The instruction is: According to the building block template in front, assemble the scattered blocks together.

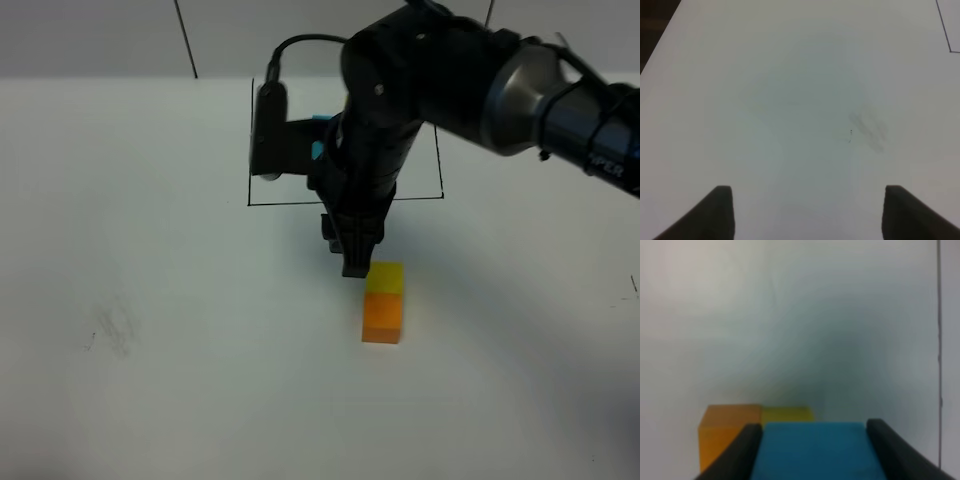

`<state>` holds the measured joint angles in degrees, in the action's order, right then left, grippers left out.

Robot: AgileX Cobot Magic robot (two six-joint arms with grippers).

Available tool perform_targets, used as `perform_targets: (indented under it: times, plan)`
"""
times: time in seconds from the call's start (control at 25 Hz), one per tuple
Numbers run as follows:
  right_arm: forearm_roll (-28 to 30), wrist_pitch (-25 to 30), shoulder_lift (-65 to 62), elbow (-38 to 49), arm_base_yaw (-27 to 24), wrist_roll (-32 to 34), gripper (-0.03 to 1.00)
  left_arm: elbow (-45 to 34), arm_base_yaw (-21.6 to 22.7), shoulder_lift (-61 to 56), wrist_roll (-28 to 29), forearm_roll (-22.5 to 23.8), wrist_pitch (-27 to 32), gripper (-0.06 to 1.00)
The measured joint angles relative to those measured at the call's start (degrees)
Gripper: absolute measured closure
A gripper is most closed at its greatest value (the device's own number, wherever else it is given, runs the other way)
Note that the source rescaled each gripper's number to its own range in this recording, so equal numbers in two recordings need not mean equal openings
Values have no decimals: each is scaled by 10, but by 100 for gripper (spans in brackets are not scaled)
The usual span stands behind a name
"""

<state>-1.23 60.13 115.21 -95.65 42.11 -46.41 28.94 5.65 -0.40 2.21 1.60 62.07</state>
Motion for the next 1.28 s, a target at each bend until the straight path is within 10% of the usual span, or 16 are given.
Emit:
perform_targets:
  times: [1.28]
  plan:
    - [-56, -138, 97, 88, 60, 17, 77, 0, 0, 0, 0, 0, 0, 54]
